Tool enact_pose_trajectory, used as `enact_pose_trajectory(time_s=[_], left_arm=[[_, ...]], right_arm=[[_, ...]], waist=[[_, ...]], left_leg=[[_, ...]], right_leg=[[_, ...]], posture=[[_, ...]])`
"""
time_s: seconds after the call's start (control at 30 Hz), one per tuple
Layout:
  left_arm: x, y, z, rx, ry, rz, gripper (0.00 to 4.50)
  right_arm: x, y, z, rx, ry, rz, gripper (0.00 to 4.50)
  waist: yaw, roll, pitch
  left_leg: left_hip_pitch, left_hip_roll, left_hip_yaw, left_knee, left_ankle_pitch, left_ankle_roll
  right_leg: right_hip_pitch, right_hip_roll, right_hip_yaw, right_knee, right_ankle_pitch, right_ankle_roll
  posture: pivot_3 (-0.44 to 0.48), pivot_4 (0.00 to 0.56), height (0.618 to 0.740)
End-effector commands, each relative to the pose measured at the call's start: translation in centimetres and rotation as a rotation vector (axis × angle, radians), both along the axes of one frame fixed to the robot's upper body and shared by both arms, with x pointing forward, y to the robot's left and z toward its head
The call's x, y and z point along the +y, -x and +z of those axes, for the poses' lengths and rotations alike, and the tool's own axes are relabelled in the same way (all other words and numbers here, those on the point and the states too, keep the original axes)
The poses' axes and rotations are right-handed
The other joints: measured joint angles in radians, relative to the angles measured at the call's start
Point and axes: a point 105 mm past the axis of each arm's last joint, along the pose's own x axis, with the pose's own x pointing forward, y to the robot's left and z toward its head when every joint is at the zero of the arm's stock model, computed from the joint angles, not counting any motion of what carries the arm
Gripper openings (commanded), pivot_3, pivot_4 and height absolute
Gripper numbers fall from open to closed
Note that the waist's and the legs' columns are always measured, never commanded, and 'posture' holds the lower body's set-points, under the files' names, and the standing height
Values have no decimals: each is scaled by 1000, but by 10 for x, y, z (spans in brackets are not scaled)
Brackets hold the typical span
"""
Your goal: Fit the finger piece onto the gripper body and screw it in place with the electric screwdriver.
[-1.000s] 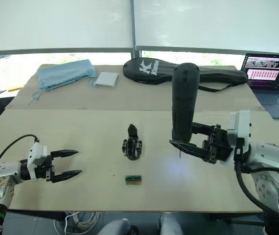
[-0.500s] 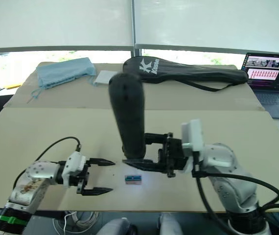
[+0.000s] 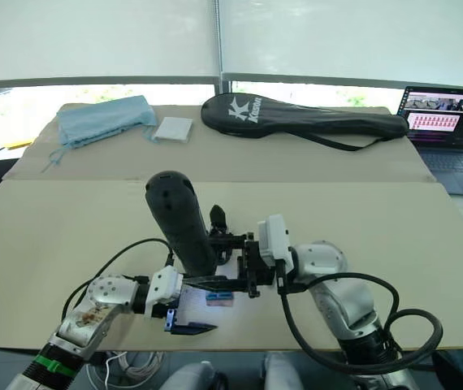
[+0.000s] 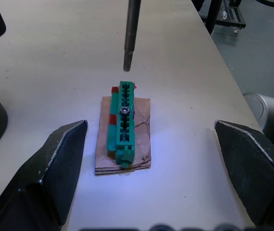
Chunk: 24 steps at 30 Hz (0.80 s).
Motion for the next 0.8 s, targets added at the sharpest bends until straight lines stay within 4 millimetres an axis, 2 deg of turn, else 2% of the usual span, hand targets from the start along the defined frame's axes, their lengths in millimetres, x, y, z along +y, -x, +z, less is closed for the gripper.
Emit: enact_pose_trajectory(time_s=[0.03,0.33,0.8], left_arm=[[-7,-4,-3,-19,2,27,4455],[-3,-7,-13,-2,-5,50,4455],[-1,-5,-17,34,3,50,4455]], right_arm=[[1,4,8,-66,-37,20,1921],[-5,-5,0,-38,-14,0,1921],[-5,-5,-5,-36,6,4,1921]], waist=[[2,0,0],[3,0,0],[2,0,0]], left_leg=[[0,0,0,0,0,0],[1,0,0,1,0,0],[1,0,-1,1,1,-1]], right_leg=[[0,0,0,0,0,0],[1,0,-1,1,0,0],[1,-1,1,1,0,0]], posture=[[0,150,740],[0,150,740],[0,150,740]])
